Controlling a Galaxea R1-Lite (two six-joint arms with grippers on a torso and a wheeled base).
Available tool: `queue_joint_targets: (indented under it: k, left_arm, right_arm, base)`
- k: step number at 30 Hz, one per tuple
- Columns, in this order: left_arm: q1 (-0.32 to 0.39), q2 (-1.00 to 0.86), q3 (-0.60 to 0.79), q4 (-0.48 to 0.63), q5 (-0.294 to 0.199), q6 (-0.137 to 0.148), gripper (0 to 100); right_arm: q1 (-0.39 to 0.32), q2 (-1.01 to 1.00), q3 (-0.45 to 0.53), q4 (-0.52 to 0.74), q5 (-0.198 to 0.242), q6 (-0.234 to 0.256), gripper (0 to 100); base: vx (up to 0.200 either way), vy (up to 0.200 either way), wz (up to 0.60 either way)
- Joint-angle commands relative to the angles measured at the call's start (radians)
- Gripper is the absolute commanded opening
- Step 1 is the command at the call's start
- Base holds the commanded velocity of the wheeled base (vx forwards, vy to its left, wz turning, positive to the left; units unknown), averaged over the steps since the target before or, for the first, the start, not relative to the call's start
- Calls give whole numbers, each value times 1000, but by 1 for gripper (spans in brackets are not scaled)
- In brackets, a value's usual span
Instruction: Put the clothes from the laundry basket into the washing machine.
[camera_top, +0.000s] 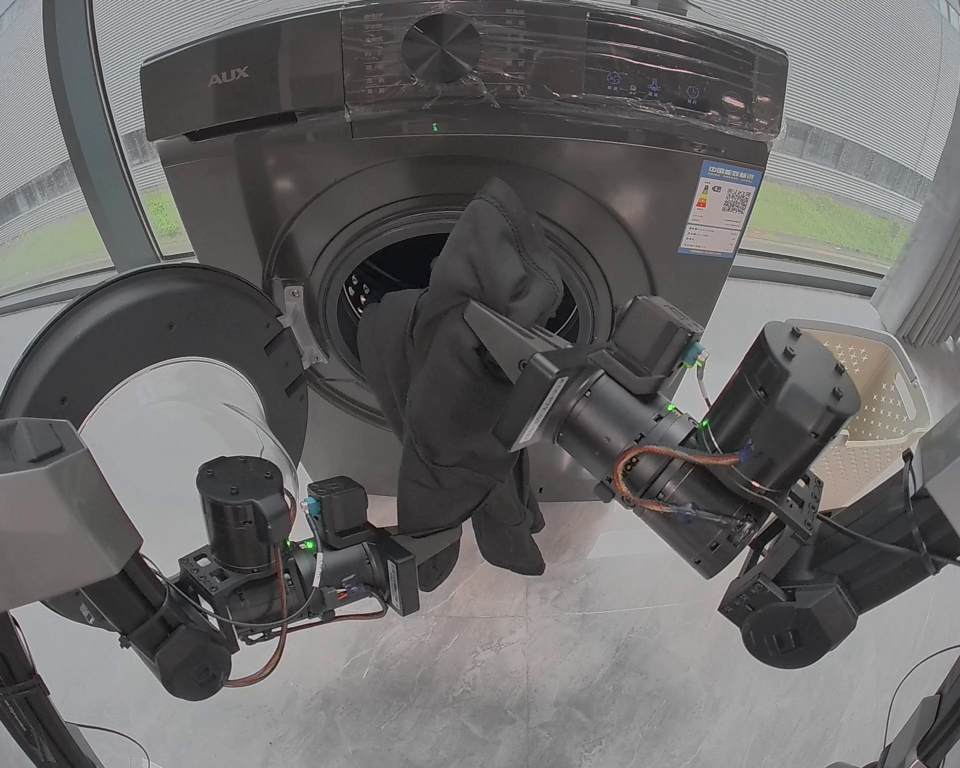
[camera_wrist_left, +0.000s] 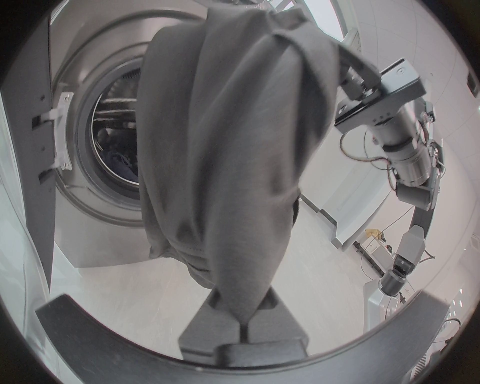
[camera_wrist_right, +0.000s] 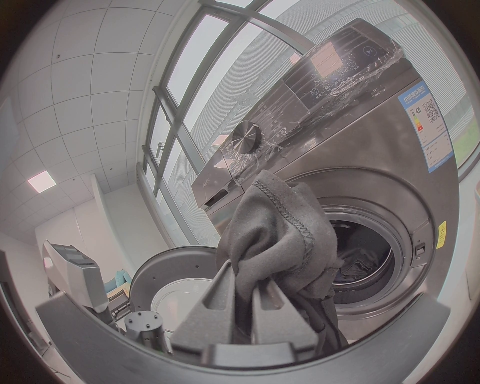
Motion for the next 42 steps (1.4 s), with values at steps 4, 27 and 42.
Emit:
queue_joint_targets:
  k: [4, 27, 42]
  left_arm:
    - [-33, -148, 104, -75, -3, 1, 0]
    - [-63, -318, 0, -56, 44, -43, 0]
    - [-63, -381, -11, -52, 33, -58, 0]
  right_arm:
    - [-18, 20, 2, 4, 2, 0, 0]
    - [-116, -40, 143, 15, 16, -6, 100]
    - [-208, -38, 292, 44, 72, -56, 100]
  base:
    - [0, 0, 0]
    - [0, 0, 0]
    - [0, 0, 0]
